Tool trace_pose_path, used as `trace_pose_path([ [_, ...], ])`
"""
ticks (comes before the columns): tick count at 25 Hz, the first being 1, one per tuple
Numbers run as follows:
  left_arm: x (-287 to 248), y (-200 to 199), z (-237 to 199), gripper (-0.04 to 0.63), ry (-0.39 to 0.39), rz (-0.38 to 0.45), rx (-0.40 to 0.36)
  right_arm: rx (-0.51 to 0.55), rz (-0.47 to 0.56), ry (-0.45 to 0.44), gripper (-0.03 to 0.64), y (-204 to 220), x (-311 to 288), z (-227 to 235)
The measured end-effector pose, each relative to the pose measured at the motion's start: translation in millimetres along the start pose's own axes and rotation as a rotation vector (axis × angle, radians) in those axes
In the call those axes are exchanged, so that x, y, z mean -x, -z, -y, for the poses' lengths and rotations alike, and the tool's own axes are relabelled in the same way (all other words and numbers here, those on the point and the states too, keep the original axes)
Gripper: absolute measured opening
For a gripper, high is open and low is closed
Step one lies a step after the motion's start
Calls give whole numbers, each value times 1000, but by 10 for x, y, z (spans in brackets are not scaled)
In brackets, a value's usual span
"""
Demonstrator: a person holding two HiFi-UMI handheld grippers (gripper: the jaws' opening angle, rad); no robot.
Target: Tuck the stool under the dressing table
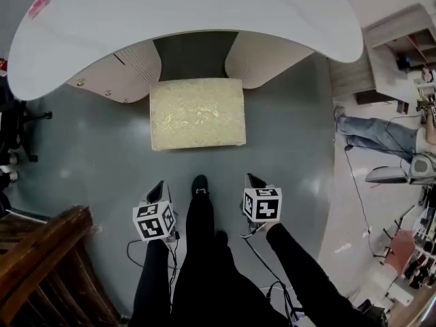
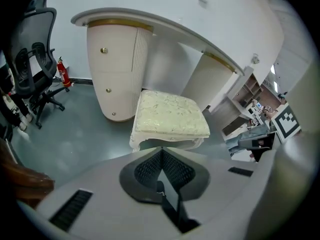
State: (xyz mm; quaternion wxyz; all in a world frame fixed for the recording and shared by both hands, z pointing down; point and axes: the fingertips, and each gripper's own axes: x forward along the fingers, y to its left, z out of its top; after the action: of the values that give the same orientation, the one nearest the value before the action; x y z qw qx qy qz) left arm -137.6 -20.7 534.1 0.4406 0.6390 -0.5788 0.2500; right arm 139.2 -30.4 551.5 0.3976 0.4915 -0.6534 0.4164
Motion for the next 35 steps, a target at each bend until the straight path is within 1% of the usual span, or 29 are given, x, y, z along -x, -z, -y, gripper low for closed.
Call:
trace_pose_path([
  [7, -533, 308, -556, 8, -14, -28, 30, 9, -34, 46, 5, 143, -693, -110],
  [10, -775, 397, -684, 8, -24, -57, 41, -11, -45, 50, 5, 134, -934, -68],
  [15, -1199, 528, -839, 8, -28, -100, 95, -49, -70, 78, 5, 127, -1302, 52],
  [19, -1469, 511, -938, 8, -33, -118, 89, -72, -83, 92, 5, 100, -1560, 96],
  [26, -1710, 404, -995, 8, -34, -146, 90, -93, -82, 97, 5, -50, -1718, 152],
  [31, -1824, 322, -987, 8, -19, -178, 117, -94, -103, 107, 5, -154, -1710, 137],
  [35, -1886, 349, -954, 8, -3, -218, 154, -158, -132, 107, 5, -182, -1679, 135],
])
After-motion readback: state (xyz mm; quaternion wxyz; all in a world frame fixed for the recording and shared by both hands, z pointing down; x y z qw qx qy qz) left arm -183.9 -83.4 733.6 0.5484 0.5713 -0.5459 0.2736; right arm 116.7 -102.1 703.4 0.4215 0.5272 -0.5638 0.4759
